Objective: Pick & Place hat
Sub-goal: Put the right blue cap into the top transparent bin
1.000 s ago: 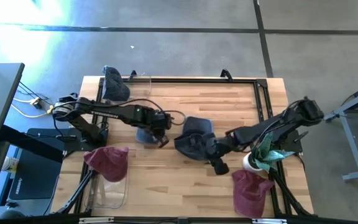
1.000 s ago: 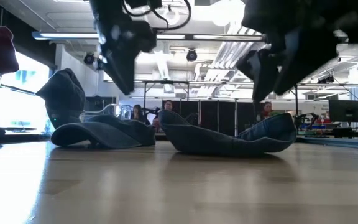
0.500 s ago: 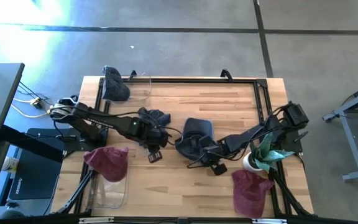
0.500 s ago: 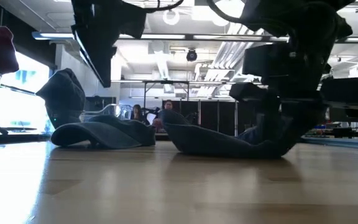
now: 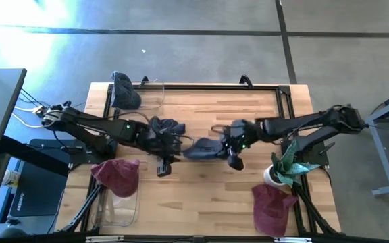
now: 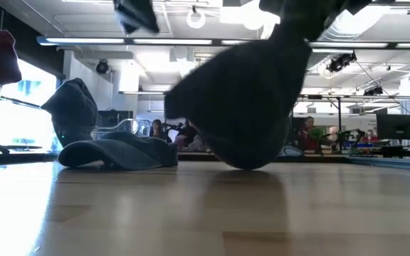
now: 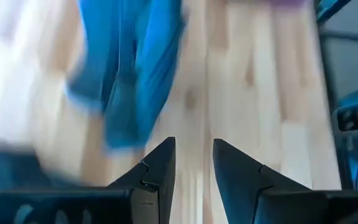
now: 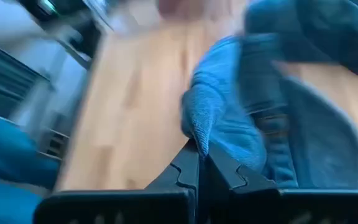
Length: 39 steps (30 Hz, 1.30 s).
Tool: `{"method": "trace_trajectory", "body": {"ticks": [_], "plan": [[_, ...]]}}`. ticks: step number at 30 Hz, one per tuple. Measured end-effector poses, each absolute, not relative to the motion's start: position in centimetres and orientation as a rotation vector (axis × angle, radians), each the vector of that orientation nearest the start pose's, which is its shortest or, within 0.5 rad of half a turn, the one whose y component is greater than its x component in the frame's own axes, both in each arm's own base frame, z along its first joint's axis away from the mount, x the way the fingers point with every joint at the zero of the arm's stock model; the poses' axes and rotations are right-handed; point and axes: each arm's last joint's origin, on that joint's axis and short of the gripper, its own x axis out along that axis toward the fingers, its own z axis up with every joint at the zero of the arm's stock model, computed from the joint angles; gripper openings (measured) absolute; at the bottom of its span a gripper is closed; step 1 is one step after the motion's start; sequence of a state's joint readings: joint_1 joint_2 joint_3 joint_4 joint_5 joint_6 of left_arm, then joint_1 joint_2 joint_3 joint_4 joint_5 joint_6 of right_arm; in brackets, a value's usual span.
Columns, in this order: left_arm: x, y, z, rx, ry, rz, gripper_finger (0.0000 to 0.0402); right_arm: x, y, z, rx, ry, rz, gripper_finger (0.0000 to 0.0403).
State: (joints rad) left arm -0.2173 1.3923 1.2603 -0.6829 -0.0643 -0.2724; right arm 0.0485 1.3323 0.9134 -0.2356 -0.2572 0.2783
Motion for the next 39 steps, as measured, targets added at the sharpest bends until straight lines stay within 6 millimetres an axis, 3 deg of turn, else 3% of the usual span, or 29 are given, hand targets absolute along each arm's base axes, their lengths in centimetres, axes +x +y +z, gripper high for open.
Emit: {"method": "trace_trajectory", "body": {"ticks": [2,9,13,16,21,28,39], "plan": [[29.2,-6.2,33.6,-0.092,0.667,-0.064,0.0103,27.9,1.7,26.5,0.387,0.644,0.231,0.0005],[31.2,-6.8,35.5,0.106,0.366,-0.218,0.0134,28.2,1.1,28.3,0.487,0.506,0.299,0.0003],[31.8,-7.1,34.8,0.227,0.371,-0.239,0.0191,28.3,1.0,28.7,0.501,0.469,0.330,0.0003],[32.0,-6.9,34.4,0.328,0.398,-0.157,0.0233,28.4,1.0,29.0,0.511,0.441,0.351,0.0002],[33.4,-7.0,32.7,0.381,0.445,-0.091,0.0263,28.5,1.1,29.5,0.548,0.405,0.389,0.0002],[34.8,-7.1,30.6,0.393,0.513,-0.032,0.0241,28.6,1.2,29.9,0.577,0.377,0.420,0.0001],[34.8,-7.4,30.5,0.318,0.513,-0.108,0.0127,28.6,1.3,29.9,0.597,0.391,0.452,0.0003]]}}
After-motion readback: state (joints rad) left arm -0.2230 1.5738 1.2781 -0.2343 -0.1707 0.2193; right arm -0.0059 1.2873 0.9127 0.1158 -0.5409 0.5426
